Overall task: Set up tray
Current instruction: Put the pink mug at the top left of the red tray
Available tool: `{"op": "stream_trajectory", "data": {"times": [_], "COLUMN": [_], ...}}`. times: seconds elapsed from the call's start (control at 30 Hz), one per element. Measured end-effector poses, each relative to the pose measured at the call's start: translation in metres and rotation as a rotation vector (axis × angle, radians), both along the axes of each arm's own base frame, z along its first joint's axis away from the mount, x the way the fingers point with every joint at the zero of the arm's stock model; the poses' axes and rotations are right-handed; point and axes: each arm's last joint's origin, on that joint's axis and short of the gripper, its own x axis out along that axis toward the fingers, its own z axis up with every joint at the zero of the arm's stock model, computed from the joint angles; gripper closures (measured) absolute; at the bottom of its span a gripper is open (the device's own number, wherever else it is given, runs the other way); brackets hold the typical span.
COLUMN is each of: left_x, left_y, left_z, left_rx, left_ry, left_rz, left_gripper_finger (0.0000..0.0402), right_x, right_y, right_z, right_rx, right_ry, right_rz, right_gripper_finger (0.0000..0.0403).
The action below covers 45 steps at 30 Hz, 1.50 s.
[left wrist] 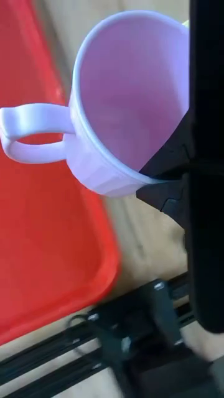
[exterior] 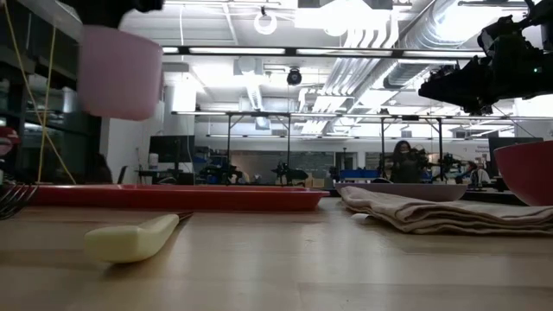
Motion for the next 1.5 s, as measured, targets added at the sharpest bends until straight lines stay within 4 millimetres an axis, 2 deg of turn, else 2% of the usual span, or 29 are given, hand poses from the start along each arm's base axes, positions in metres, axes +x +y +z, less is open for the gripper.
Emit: {"op": "stream_trajectory", "data": {"times": [0.27,0.7,0.93,1.2,1.5], "left_x": [-0.003,-0.05,-0.068,-0.083,-0.095], "left_y": [0.05,0.121,0.153,0.189,0.219], "left_z": [0.007,0.032,0.032,0.034,0.025], "left_rx": [0.041,0.1,0.108,0.1,0.057], "left_ry": [0.009,-0.062,-0.041,-0.132,-0.136], "left_rz": [-0.007,0.191,0.253,0.316,0.44], "left_gripper_finger": [0.0389,0.0389,0.0389,0.0389,0.0389], "right_x": [0.0,0.0,0.0,0.0,0.0], "right_y": [0.0,0.0,0.0,0.0,0.0], "right_z": [0.0,0.0,0.0,0.0,0.0], "right_rx": [0.0,0.0,0.0,0.0,0.0], "right_ry": [0.0,0.001,0.001,0.001,0.001], "right_rz": [0.0,-0.001,0.0,0.0,-0.001], "right_gripper_finger": [0.0308,0.0308,0.0309,0.0308,0.0308]}}
